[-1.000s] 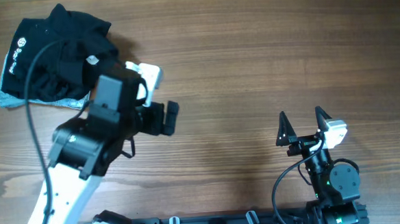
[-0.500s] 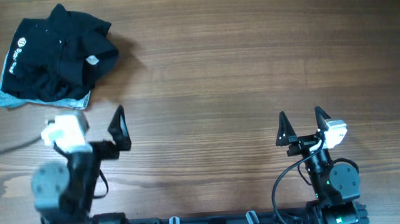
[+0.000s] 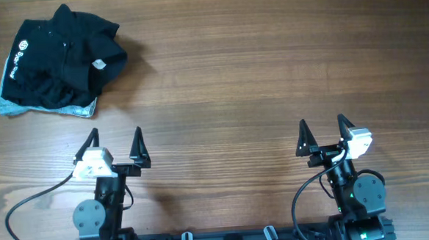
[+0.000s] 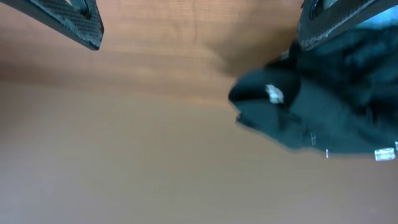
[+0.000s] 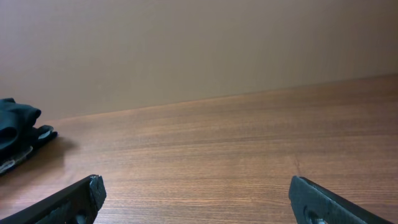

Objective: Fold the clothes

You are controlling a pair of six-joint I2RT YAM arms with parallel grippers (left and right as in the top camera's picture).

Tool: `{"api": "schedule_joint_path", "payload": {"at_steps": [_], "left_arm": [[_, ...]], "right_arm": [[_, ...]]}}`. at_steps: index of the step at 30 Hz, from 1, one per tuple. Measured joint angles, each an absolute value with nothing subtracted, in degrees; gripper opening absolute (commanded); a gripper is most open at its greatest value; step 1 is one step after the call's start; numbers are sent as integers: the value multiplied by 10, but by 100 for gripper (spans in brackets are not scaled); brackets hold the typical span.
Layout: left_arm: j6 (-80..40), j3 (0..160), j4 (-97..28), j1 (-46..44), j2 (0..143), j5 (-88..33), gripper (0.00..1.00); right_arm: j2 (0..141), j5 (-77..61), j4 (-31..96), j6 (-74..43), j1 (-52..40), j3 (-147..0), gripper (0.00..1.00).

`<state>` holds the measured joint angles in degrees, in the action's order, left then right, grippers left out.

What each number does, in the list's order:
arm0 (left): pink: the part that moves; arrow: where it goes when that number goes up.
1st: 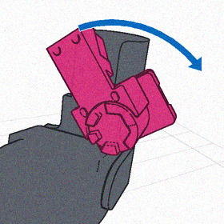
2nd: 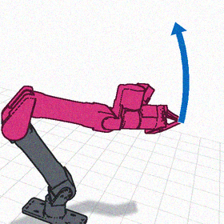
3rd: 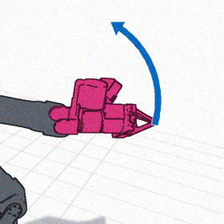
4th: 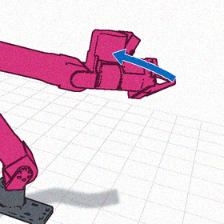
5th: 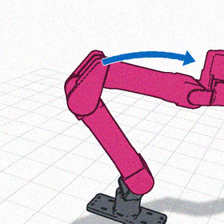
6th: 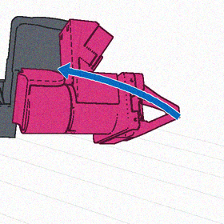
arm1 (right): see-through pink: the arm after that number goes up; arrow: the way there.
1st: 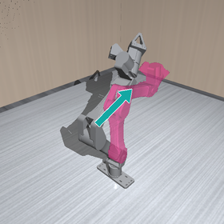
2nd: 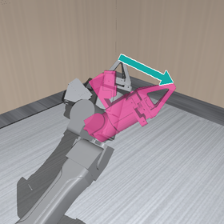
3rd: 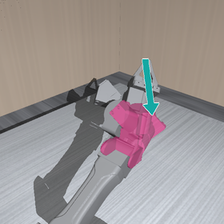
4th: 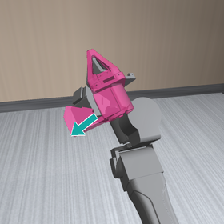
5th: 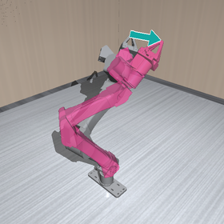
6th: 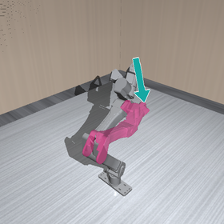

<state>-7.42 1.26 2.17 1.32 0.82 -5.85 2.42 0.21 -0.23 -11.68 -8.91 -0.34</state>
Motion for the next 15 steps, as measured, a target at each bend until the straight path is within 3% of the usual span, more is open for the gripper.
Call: {"api": "schedule_joint_path", "payload": {"at_steps": [5,15], "left_arm": [[-78,7,-37,13,8,-58,100],[-79,7,-37,13,8,-58,100]], "right_arm": [[24,2,-2,-117,-89,-3,100],[24,2,-2,-117,-89,-4,100]]}}
